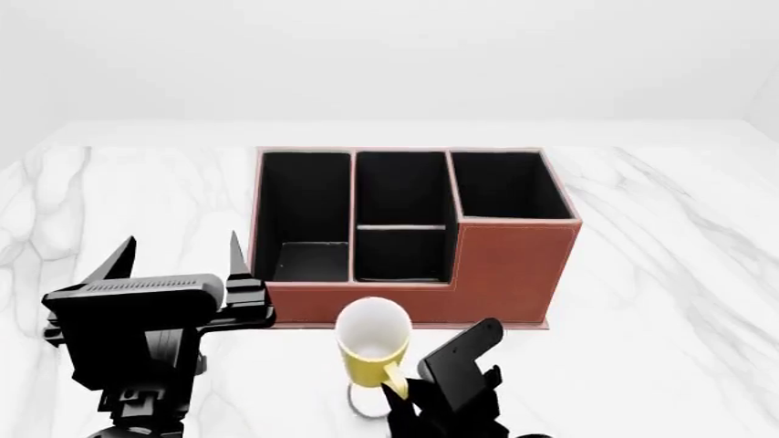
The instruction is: Pick up the yellow and white mug and place it to the right of the caddy.
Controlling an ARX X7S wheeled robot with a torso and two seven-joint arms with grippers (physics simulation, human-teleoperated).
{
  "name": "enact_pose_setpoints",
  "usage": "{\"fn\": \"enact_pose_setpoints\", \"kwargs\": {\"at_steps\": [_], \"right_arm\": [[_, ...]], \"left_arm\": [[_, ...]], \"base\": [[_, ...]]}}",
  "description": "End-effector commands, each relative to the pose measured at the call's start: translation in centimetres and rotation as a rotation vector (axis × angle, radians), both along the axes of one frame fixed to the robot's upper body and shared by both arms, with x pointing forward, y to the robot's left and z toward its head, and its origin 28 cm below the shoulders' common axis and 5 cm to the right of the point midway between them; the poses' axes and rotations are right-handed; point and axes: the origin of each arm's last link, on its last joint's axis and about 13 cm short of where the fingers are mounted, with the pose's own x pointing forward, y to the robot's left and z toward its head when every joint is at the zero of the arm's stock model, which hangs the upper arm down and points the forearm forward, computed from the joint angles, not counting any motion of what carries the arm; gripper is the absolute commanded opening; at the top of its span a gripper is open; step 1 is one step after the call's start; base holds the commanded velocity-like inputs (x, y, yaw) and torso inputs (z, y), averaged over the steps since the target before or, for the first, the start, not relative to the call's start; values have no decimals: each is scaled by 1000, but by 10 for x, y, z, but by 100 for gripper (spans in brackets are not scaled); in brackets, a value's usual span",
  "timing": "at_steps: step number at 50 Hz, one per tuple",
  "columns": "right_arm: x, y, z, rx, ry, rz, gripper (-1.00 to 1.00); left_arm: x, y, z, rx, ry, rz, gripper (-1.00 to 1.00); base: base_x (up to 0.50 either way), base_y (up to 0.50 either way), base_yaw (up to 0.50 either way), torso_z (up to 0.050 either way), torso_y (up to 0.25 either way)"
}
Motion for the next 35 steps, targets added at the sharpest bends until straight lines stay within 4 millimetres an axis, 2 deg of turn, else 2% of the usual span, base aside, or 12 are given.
{"fn": "enact_pose_setpoints", "kwargs": {"at_steps": [1, 35], "right_arm": [[3, -21, 7, 8, -41, -139, -100], [-15, -86, 20, 12, -90, -555, -100]], "left_arm": [[1, -1, -1, -6, 3, -11, 100], [0, -1, 0, -3, 2, -10, 100]], "base": [[0, 0, 0, 0, 0], [0, 0, 0, 0, 0]]}}
